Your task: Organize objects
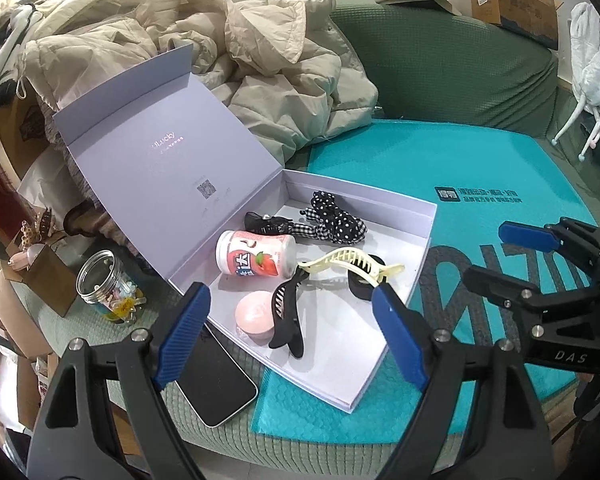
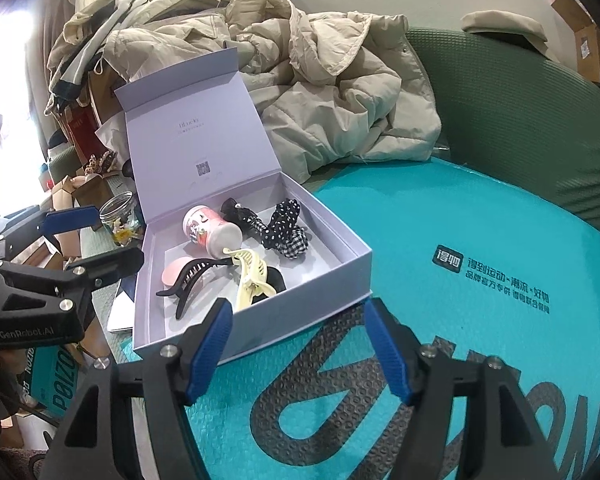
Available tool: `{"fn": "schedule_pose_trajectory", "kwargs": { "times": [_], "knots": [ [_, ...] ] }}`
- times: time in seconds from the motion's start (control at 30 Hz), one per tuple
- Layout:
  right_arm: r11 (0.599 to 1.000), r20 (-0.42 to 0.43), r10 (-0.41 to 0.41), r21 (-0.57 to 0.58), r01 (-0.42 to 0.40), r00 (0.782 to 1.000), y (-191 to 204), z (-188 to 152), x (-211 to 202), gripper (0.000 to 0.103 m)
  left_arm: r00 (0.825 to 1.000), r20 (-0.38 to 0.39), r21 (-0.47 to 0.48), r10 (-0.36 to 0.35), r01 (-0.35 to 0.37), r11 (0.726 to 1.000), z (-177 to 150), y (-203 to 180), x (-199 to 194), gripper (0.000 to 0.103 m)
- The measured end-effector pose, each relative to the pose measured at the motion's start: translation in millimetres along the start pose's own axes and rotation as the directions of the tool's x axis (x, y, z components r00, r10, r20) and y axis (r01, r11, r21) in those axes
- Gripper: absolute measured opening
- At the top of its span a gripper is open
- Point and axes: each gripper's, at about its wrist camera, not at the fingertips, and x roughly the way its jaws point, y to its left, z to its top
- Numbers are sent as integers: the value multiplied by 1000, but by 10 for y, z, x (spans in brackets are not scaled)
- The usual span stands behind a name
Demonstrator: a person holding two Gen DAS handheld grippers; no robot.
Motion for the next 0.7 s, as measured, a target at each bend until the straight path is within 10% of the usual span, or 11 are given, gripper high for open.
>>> {"fn": "schedule_pose_trajectory", "kwargs": {
  "times": [0.7],
  "knots": [
    [998,60,37,-50,-34,998,136,-186,-68,89,999,-31,-41,24,-25,999,-331,112,-49,83]
  ]
}}
